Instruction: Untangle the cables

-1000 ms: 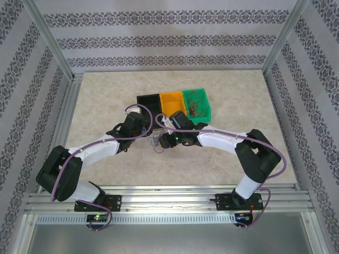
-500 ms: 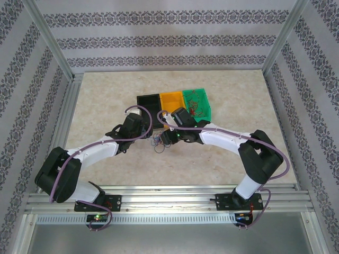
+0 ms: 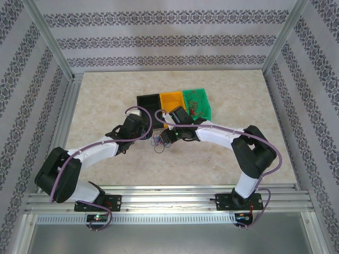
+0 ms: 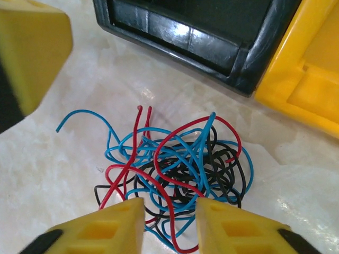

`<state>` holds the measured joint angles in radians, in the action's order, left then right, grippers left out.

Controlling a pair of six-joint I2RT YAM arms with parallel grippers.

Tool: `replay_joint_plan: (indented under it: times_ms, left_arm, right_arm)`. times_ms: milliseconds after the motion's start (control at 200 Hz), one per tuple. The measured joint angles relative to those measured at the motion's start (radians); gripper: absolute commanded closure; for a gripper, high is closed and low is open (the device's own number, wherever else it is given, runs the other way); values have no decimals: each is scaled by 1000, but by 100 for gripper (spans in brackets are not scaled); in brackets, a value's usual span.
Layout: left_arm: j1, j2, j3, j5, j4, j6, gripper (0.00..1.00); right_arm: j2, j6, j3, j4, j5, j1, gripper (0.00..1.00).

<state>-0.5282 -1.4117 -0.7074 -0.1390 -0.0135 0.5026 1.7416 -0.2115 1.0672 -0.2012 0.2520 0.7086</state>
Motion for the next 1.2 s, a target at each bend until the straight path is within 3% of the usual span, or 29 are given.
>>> replay_joint_plan:
  times_ms: [150, 280, 595, 914, 1199]
  left_arm:
    - [0, 10, 19, 35, 0, -10, 21]
    - [-1, 34, 42, 84, 1, -34, 21]
    - [-10, 64, 71, 247, -5, -124, 19]
    - [-30, -49, 66, 421, -119, -206, 19]
    - [-116, -198, -30, 527, -241, -288, 18]
  right_arm:
    - [2, 4, 0, 8, -1, 0, 100]
    - [-39, -2, -19, 16, -12, -14, 100]
    - [-324, -83, -152, 69, -86, -78, 100]
    - [-384, -174, -192, 119, -86, -130, 100]
    - [-394, -254, -198, 138, -48, -171, 100]
